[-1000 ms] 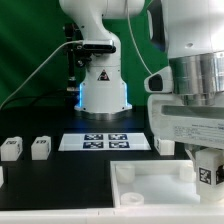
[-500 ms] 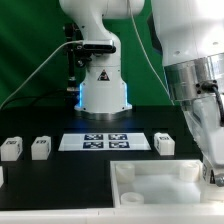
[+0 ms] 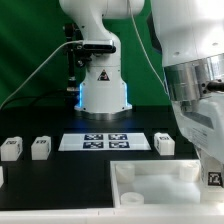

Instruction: Assemble one leg

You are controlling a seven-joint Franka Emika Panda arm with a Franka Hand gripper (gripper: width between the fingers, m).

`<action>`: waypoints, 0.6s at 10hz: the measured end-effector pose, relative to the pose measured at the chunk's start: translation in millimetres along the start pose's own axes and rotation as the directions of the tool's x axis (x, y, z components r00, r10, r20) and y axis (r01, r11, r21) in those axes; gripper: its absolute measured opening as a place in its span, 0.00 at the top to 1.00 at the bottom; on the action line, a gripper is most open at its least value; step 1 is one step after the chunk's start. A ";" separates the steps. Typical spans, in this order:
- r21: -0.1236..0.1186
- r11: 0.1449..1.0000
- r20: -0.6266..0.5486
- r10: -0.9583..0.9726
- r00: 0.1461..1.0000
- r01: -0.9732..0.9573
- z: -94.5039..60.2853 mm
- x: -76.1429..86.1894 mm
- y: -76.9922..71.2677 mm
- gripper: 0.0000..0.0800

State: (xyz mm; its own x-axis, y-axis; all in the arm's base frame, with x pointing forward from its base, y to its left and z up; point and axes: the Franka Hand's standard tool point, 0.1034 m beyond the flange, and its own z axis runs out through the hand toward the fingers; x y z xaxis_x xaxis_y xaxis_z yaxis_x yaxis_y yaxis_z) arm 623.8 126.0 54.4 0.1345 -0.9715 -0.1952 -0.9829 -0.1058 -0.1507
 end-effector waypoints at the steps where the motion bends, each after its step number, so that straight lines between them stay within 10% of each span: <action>1: -0.019 0.983 0.001 -0.184 0.983 0.184 -0.7 -0.9 2.3 0.21; 6: -0.031 0.737 0.008 -0.676 0.737 0.676 -1.5 2.5 4.2 0.19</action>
Offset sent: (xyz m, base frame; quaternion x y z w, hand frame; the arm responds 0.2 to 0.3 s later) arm 0.0000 0.0000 0.0000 0.0000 0.0000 -0.1790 0.9838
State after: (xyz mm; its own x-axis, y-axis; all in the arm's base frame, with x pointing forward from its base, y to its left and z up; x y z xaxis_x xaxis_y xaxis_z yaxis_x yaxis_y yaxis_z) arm 619.8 122.8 54.8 0.7643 -0.6430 -0.0494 -0.6371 -0.7409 -0.2126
